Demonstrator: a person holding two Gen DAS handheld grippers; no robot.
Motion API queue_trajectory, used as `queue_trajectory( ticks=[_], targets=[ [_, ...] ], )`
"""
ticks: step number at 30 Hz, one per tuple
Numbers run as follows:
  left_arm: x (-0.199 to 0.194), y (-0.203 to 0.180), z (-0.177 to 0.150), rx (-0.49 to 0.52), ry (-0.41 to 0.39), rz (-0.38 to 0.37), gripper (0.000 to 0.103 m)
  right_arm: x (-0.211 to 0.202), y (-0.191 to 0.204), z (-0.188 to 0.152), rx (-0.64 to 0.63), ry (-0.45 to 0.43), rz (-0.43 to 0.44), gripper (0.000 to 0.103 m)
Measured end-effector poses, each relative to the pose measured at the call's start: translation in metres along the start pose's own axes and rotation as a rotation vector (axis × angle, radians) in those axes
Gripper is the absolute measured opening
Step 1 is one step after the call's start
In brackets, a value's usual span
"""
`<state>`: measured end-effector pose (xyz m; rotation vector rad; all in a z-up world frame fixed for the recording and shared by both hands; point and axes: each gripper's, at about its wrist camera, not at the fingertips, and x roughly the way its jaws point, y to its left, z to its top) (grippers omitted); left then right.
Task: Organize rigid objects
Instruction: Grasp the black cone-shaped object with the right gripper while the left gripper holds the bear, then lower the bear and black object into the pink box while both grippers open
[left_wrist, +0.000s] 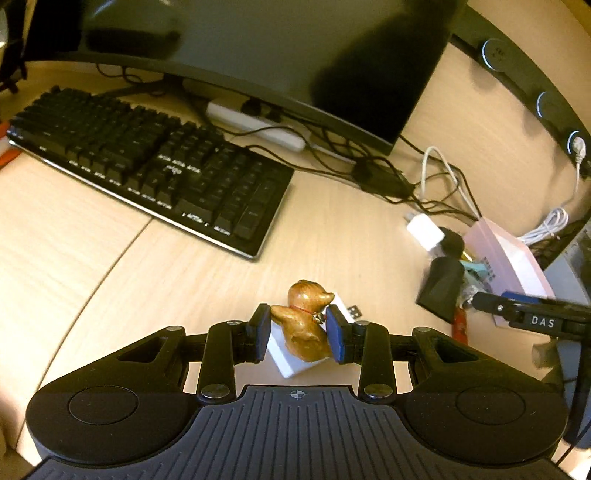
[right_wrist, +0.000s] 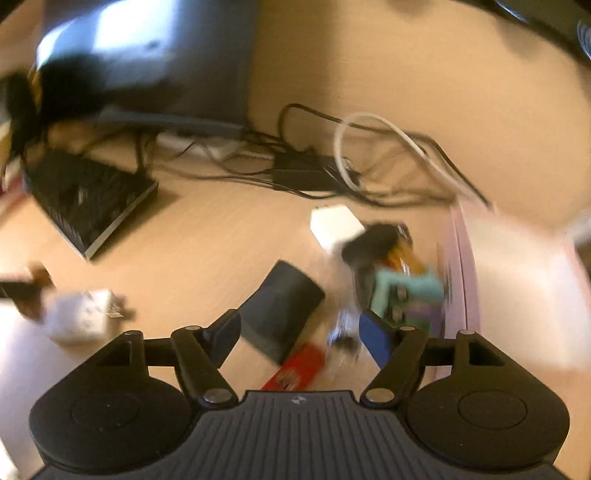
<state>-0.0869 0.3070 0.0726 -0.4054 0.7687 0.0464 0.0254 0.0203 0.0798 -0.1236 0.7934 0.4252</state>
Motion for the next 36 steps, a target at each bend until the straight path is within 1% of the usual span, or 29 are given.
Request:
queue_trajectory(
  ticks=[1, 4, 6, 8, 10, 13, 14, 15, 16, 17, 19, 21, 25, 28, 30, 33, 36],
  targets=[
    [-0.001, -0.001, 0.001, 0.001, -0.004, 0.001, 0.036, 0.001, -0.002, -0.002, 0.037, -0.004, 0.0, 0.078],
    [-0.012, -0.002, -0.001, 0.003, -0.013, -0.002, 0.036, 0.022, -0.002, -0.006, 0.123, -0.001, -0.045, 0.078],
    [-0.022, -0.005, -0.004, 0.011, -0.017, -0.008, 0.036, 0.045, -0.001, -0.004, 0.2, 0.001, -0.069, 0.078],
    [-0.029, -0.007, -0.01, 0.024, -0.017, -0.007, 0.036, 0.054, 0.006, -0.002, 0.241, -0.019, -0.068, 0.079],
    [-0.037, -0.008, -0.016, 0.039, -0.013, -0.005, 0.036, 0.062, 0.017, 0.001, 0.219, -0.042, -0.083, 0.079],
    [-0.044, -0.01, -0.021, 0.064, -0.004, -0.004, 0.036, 0.08, 0.037, 0.005, 0.131, -0.049, -0.12, 0.079],
    [-0.046, -0.012, -0.023, 0.08, -0.003, -0.007, 0.036, 0.081, 0.04, 0.005, 0.109, -0.053, -0.118, 0.077],
    [-0.048, -0.014, -0.024, 0.098, -0.001, -0.011, 0.036, 0.084, 0.044, 0.006, 0.084, -0.053, -0.113, 0.074],
    [-0.048, -0.017, -0.025, 0.118, 0.001, -0.016, 0.036, 0.084, 0.046, 0.008, 0.068, -0.049, -0.104, 0.058],
    [-0.048, -0.021, -0.026, 0.136, 0.004, -0.022, 0.036, 0.082, 0.047, 0.01, 0.056, -0.043, -0.087, 0.049],
    [-0.045, -0.03, -0.026, 0.17, 0.02, -0.045, 0.036, 0.068, 0.047, 0.012, 0.054, -0.051, -0.03, 0.049],
    [-0.042, -0.042, -0.028, 0.212, 0.039, -0.081, 0.036, 0.042, 0.049, 0.009, 0.021, -0.083, -0.001, 0.048],
    [-0.027, -0.081, -0.034, 0.332, 0.124, -0.209, 0.036, -0.022, 0.04, -0.002, -0.036, -0.131, 0.002, 0.048],
    [-0.013, -0.116, -0.042, 0.414, 0.185, -0.316, 0.036, -0.065, 0.014, -0.018, -0.013, -0.14, -0.048, 0.049],
    [-0.005, -0.144, -0.045, 0.466, 0.199, -0.378, 0.036, -0.09, -0.008, -0.03, 0.028, -0.138, -0.1, 0.049],
    [0.007, -0.191, -0.039, 0.521, 0.189, -0.437, 0.036, -0.128, -0.046, -0.053, 0.096, -0.141, -0.172, 0.049],
    [0.015, -0.24, -0.022, 0.554, 0.14, -0.499, 0.036, -0.159, -0.08, -0.078, 0.14, -0.16, -0.249, 0.049]
  ],
)
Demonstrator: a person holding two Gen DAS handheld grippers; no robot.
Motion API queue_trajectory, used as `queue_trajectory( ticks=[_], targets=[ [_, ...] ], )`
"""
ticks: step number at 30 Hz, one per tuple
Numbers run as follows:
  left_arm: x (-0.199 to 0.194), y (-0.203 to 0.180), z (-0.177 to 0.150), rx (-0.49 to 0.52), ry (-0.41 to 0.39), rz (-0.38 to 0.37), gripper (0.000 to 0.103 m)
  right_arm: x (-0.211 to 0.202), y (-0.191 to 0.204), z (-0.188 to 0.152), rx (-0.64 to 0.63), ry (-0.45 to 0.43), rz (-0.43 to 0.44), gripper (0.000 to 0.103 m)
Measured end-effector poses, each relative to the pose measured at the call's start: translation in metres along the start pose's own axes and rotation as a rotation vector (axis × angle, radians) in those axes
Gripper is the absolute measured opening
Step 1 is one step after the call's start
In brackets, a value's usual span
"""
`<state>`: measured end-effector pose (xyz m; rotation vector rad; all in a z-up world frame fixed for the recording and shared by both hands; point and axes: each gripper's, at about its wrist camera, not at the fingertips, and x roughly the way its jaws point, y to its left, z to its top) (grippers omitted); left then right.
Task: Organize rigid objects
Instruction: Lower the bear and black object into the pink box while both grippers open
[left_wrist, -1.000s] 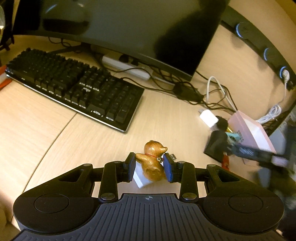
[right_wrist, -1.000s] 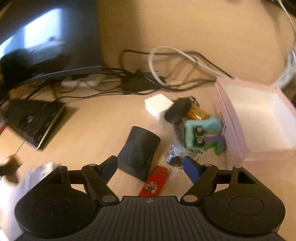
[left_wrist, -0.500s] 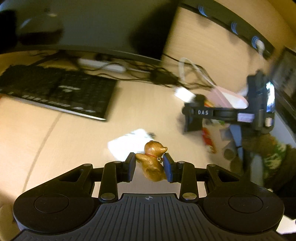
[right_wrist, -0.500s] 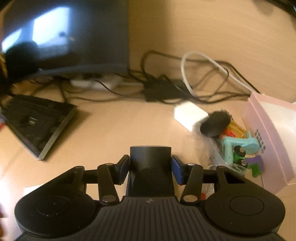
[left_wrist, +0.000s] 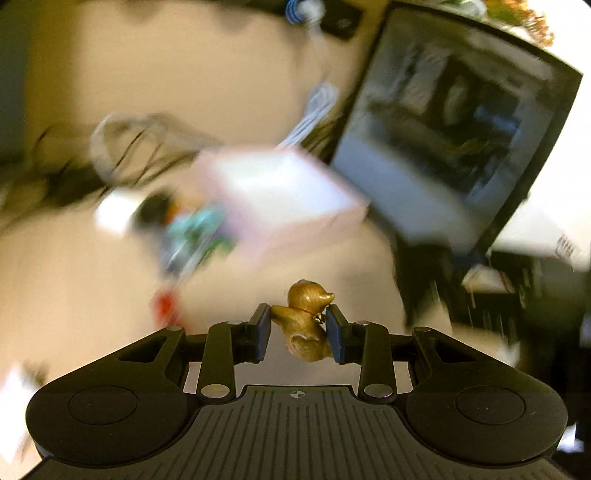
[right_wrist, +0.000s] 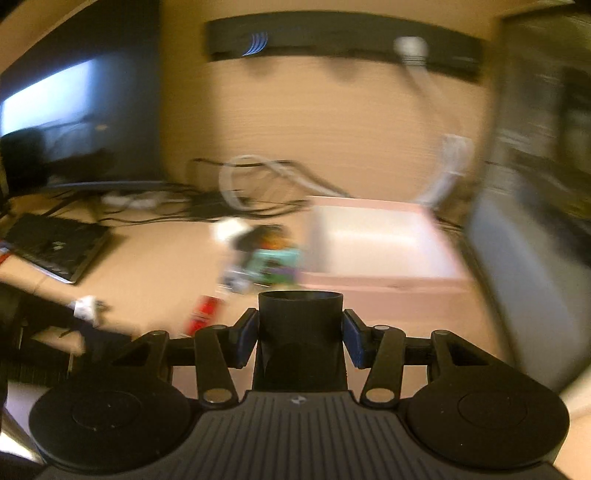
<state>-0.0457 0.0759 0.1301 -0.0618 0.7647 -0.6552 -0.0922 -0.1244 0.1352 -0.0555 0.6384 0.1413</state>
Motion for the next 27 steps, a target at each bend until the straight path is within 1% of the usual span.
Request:
queue_trajectory(
  ticks=[3, 5, 8, 9, 11, 12, 14, 17, 18, 20, 21, 23, 25, 27],
  targets=[
    [0.024, -0.022, 0.045, 0.065, -0.067, 0.038, 0.036, -0.017, -0.036, -0.015, 0.048, -0.021, -0.08, 0.049],
    [0.04, -0.027, 0.075, 0.063, -0.112, 0.062, 0.036, -0.023, -0.057, -0.023, 0.1, -0.022, -0.1, 0.049],
    [0.064, -0.03, 0.107, 0.022, -0.165, 0.105, 0.037, -0.032, -0.079, -0.037, 0.14, -0.032, -0.115, 0.048],
    [0.079, -0.029, 0.116, 0.018, -0.166, 0.133, 0.037, -0.034, -0.084, -0.041, 0.146, -0.037, -0.121, 0.048],
    [0.108, -0.027, 0.128, 0.011, -0.141, 0.214, 0.037, -0.038, -0.089, -0.045, 0.157, -0.042, -0.116, 0.048],
    [0.116, -0.024, 0.13, -0.015, -0.154, 0.239, 0.037, -0.039, -0.093, -0.048, 0.157, -0.042, -0.11, 0.048],
    [0.115, -0.017, 0.129, -0.094, -0.21, 0.253, 0.037, -0.041, -0.099, -0.053, 0.142, -0.038, -0.104, 0.048],
    [0.099, -0.007, 0.122, -0.206, -0.291, 0.251, 0.037, -0.04, -0.106, -0.06, 0.119, -0.022, -0.086, 0.048],
    [0.093, -0.005, 0.119, -0.216, -0.306, 0.259, 0.037, -0.038, -0.108, -0.06, 0.115, -0.018, -0.076, 0.048],
    [0.077, 0.0, 0.101, -0.221, -0.319, 0.298, 0.037, -0.032, -0.109, -0.06, 0.103, -0.011, -0.049, 0.049],
    [0.072, 0.002, 0.093, -0.224, -0.316, 0.316, 0.037, -0.028, -0.109, -0.06, 0.095, -0.008, -0.03, 0.048],
    [0.056, 0.009, 0.065, -0.235, -0.282, 0.37, 0.037, -0.017, -0.105, -0.058, 0.078, 0.001, 0.013, 0.048],
    [0.04, 0.017, 0.035, -0.247, -0.223, 0.423, 0.037, -0.004, -0.096, -0.051, 0.058, 0.007, 0.051, 0.049],
    [0.021, 0.024, 0.002, -0.269, -0.164, 0.473, 0.037, 0.012, -0.088, -0.036, 0.019, -0.004, 0.086, 0.049]
  ],
)
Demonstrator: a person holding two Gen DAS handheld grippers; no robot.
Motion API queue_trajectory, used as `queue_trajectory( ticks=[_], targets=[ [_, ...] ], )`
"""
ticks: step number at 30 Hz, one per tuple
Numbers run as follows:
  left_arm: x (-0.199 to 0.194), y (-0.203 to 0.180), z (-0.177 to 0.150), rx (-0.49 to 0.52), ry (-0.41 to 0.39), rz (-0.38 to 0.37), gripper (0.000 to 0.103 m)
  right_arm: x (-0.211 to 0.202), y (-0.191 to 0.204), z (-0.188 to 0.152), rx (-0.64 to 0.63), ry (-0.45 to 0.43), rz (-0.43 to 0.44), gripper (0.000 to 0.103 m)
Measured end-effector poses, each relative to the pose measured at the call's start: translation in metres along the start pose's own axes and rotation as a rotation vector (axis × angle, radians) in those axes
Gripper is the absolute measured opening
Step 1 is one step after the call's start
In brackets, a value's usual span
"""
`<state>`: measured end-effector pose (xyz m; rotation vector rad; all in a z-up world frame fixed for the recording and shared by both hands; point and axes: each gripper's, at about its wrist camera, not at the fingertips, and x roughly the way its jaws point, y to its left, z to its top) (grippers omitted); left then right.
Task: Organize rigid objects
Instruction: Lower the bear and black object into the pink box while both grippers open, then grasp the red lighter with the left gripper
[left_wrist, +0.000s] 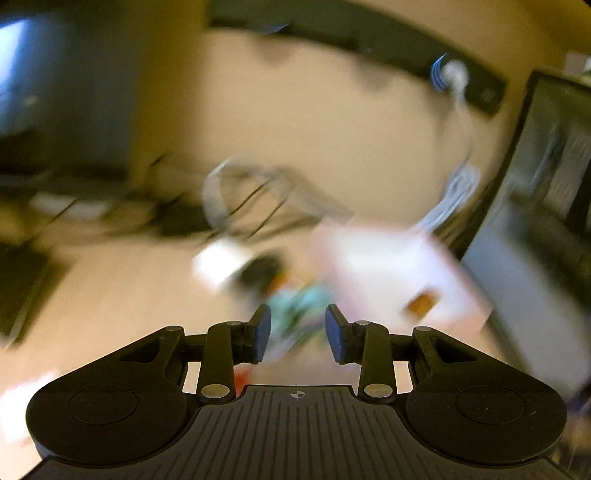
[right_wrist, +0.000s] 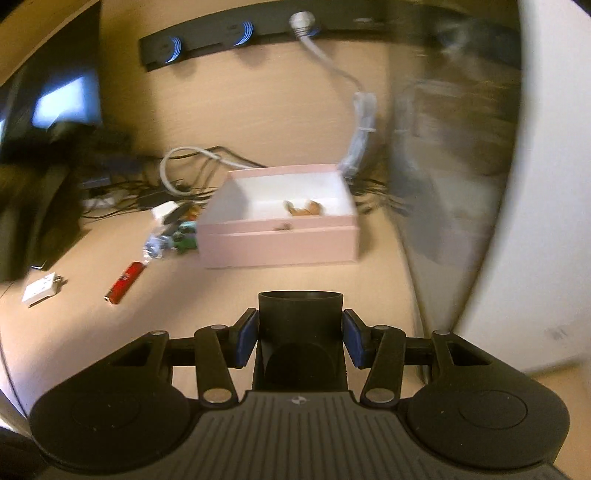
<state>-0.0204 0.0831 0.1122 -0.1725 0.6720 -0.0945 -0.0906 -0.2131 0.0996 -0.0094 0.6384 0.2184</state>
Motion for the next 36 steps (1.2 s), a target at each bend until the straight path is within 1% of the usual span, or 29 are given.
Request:
queue_trajectory(
  ticks=[2, 4, 7, 8, 9, 10, 12, 13, 16, 18, 19, 21, 22, 23, 24, 25, 27, 28, 29, 31, 36],
  targets=[
    [-0.016, 0.022, -0.024, -0.015, 0.065, 0.048, 0.037, 0.015, 0.006, 0.021, -0.043, -0.035, 0.022, 0.048],
    [-0.029, 0.035, -0.042, -0.023, 0.109, 0.087, 0.037, 0.033, 0.013, 0.052, -0.069, -0.094, 0.033, 0.048],
    [-0.045, 0.049, -0.058, -0.012, 0.135, 0.148, 0.037, 0.05, 0.016, 0.096, -0.054, -0.183, 0.029, 0.049],
    [-0.049, 0.051, -0.061, -0.002, 0.139, 0.164, 0.037, 0.059, 0.017, 0.112, -0.039, -0.218, 0.035, 0.053],
    [-0.052, 0.053, -0.063, 0.016, 0.143, 0.182, 0.037, 0.069, 0.018, 0.124, -0.03, -0.227, 0.03, 0.06],
    [-0.055, 0.054, -0.064, 0.041, 0.146, 0.196, 0.037, 0.077, 0.019, 0.132, -0.027, -0.222, 0.017, 0.075],
    [-0.059, 0.054, -0.065, 0.09, 0.145, 0.212, 0.037, 0.09, 0.024, 0.139, -0.019, -0.214, -0.018, 0.076],
    [-0.062, 0.058, -0.066, 0.11, 0.145, 0.215, 0.037, 0.092, 0.026, 0.138, -0.016, -0.209, -0.011, 0.076],
    [-0.064, 0.069, -0.067, 0.115, 0.15, 0.224, 0.039, 0.092, 0.035, 0.117, -0.005, -0.174, 0.035, 0.077],
    [-0.063, 0.083, -0.067, 0.119, 0.145, 0.256, 0.039, 0.091, 0.046, 0.097, -0.016, -0.156, 0.027, 0.078],
    [-0.062, 0.092, -0.065, 0.117, 0.139, 0.284, 0.039, 0.088, 0.049, 0.087, -0.024, -0.16, 0.03, 0.078],
    [-0.062, 0.11, -0.061, 0.087, 0.132, 0.34, 0.039, 0.08, 0.055, 0.066, -0.031, -0.167, 0.045, 0.084],
    [-0.062, 0.119, -0.058, 0.071, 0.129, 0.346, 0.039, 0.078, 0.058, 0.057, -0.036, -0.154, 0.056, 0.087],
    [-0.062, 0.126, -0.056, 0.071, 0.128, 0.338, 0.039, 0.077, 0.061, 0.048, -0.044, -0.129, 0.073, 0.087],
    [-0.06, 0.132, -0.054, 0.086, 0.132, 0.329, 0.039, 0.078, 0.066, 0.039, -0.06, -0.086, 0.089, 0.087],
    [-0.056, 0.137, -0.052, 0.123, 0.145, 0.324, 0.039, 0.081, 0.071, 0.031, -0.08, -0.043, 0.098, 0.087],
    [-0.046, 0.141, -0.051, 0.216, 0.198, 0.325, 0.039, 0.084, 0.08, 0.014, -0.1, 0.035, 0.093, 0.087],
    [-0.04, 0.142, -0.05, 0.264, 0.23, 0.316, 0.039, 0.083, 0.081, 0.007, -0.084, 0.056, 0.088, 0.087],
    [-0.038, 0.143, -0.051, 0.288, 0.243, 0.307, 0.039, 0.082, 0.082, 0.0, -0.061, 0.076, 0.089, 0.087],
    [-0.036, 0.145, -0.051, 0.294, 0.243, 0.288, 0.039, 0.081, 0.084, -0.007, -0.029, 0.114, 0.09, 0.087],
    [-0.03, 0.148, -0.055, 0.277, 0.25, 0.229, 0.039, 0.078, 0.092, -0.021, 0.002, 0.157, 0.048, 0.087]
  ],
)
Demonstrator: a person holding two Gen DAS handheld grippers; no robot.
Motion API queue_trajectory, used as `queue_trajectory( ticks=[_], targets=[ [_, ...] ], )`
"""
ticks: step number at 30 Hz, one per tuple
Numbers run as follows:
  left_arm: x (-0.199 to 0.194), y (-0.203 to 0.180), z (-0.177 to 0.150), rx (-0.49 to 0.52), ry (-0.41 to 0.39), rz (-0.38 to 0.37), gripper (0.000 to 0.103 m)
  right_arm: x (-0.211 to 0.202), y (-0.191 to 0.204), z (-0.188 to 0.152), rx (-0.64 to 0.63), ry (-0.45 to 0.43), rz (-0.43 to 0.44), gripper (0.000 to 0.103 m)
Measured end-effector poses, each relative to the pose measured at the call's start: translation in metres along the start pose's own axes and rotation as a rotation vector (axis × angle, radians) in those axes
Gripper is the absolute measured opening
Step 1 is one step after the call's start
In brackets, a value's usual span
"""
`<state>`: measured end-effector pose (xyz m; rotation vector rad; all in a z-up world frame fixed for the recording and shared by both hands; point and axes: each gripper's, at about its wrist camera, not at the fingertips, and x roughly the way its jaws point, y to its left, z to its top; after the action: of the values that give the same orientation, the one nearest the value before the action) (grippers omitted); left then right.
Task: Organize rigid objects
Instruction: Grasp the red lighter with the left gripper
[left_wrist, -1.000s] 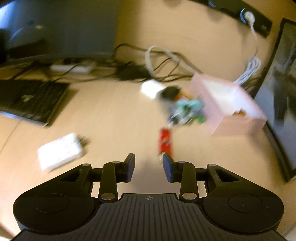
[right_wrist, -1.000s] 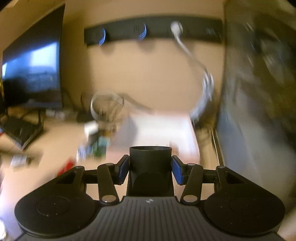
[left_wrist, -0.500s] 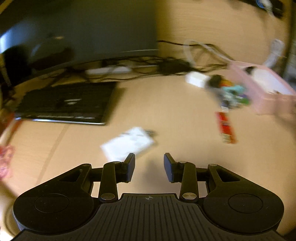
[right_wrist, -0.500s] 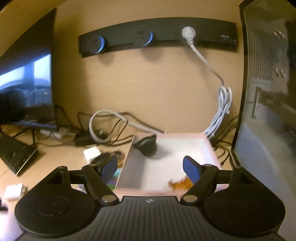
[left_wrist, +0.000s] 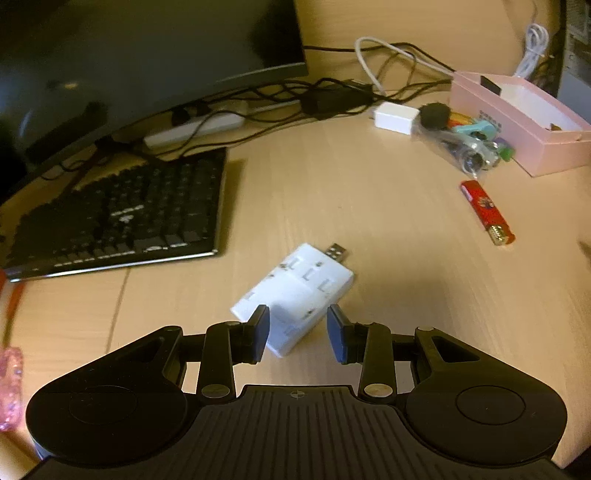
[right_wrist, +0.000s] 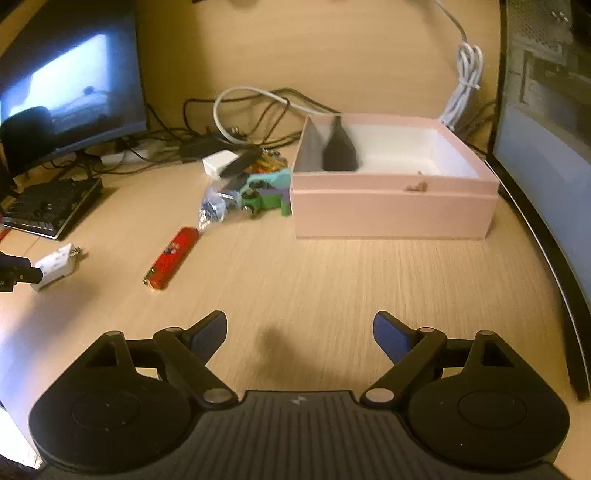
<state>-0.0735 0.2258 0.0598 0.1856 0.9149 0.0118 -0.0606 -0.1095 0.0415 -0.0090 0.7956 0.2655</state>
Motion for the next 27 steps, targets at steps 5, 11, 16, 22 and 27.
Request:
queue_trajectory(
  ticks=[5, 11, 16, 22, 27],
  targets=[
    [0.005, -0.014, -0.002, 0.069, -0.023, -0.051, 0.045, 0.01, 0.0, -0.004, 0.056, 0.078, 0.002, 0.087],
    [-0.003, -0.027, 0.014, 0.013, -0.055, -0.149, 0.048, 0.009, 0.003, -0.008, 0.081, 0.071, -0.021, 0.09],
    [0.003, -0.082, 0.055, -0.063, -0.122, -0.283, 0.048, 0.01, 0.008, -0.012, 0.074, 0.077, -0.014, 0.103],
    [0.041, -0.133, 0.082, -0.067, -0.082, -0.217, 0.049, 0.011, 0.01, -0.011, 0.046, 0.097, -0.013, 0.103],
    [0.061, -0.142, 0.077, -0.065, -0.015, -0.188, 0.046, 0.008, 0.006, -0.014, -0.002, 0.095, 0.029, 0.103]
  ],
)
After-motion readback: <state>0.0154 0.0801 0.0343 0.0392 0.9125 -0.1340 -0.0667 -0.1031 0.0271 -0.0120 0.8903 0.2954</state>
